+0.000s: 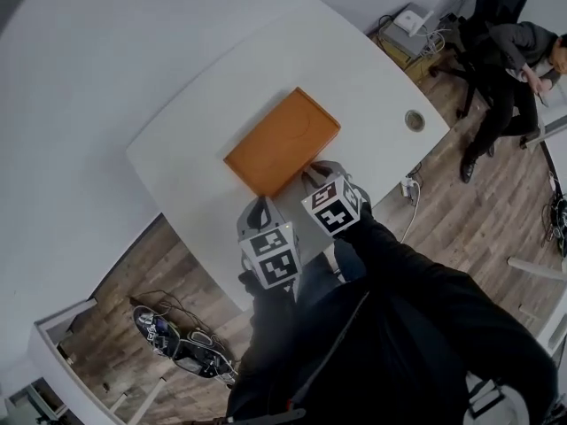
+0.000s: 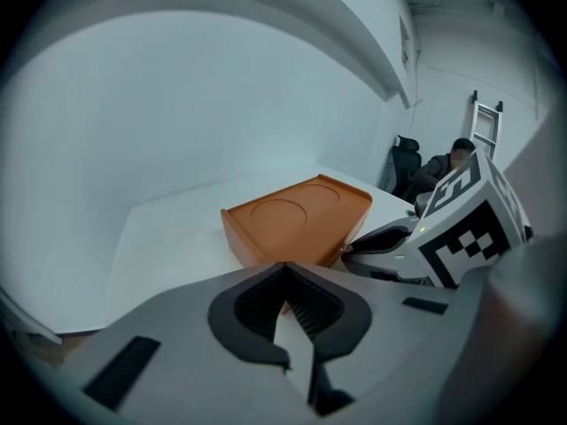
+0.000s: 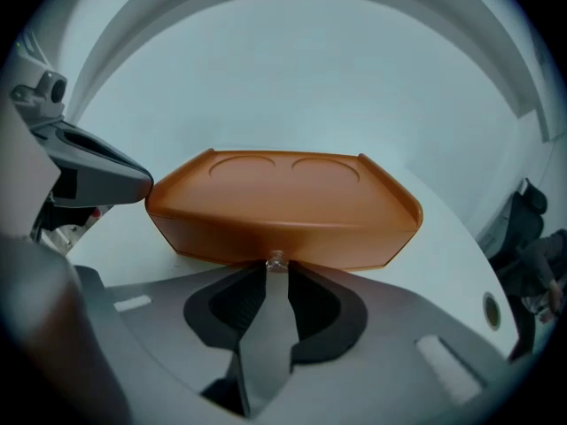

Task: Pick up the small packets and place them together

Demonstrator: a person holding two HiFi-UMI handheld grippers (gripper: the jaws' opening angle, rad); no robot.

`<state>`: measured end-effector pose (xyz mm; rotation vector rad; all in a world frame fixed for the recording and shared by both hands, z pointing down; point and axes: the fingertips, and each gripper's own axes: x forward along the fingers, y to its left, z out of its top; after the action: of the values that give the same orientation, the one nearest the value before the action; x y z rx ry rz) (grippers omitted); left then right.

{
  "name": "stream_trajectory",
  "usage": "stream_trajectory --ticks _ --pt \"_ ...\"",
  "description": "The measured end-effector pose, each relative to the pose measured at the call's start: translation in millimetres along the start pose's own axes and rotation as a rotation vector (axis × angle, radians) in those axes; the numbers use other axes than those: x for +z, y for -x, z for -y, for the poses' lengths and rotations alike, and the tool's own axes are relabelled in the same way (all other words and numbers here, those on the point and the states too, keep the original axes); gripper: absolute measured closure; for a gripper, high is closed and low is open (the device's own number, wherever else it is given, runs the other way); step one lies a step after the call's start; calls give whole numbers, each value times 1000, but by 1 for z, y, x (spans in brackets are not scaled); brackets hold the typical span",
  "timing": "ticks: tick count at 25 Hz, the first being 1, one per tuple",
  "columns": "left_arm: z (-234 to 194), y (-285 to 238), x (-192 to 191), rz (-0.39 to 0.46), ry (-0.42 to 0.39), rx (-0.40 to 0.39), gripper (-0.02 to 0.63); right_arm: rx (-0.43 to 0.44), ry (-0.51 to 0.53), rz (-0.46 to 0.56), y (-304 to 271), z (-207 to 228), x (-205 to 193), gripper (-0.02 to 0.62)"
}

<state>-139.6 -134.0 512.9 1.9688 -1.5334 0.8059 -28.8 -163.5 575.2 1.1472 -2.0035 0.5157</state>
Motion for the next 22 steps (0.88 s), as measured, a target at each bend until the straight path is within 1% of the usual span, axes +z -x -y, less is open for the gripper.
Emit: stream_trajectory --ticks 2,5,9,13,15,17,18,22 --pt "0 0 4 3 -44 -19 607 -17 -12 0 0 1 -1 518" --pt "-4 0 17 28 -66 -21 607 2 -33 -3 2 0 -2 520" --pt "2 -12 17 -25 -80 -79 607 27 -32 -12 5 -1 -3 522" --pt "16 -20 15 -47 -64 -148 607 43 -24 -23 7 1 -5 522" --pt "20 -24 16 -68 -82 -155 607 54 -27 -28 9 2 -7 522" --pt "21 -27 17 -79 -99 -141 607 66 -28 -33 12 2 -12 522" --pt "20 -28 17 -78 -90 -138 607 71 -26 -36 14 2 -14 522" --pt "19 -29 20 -56 -8 -155 607 78 -24 -48 21 3 -27 522"
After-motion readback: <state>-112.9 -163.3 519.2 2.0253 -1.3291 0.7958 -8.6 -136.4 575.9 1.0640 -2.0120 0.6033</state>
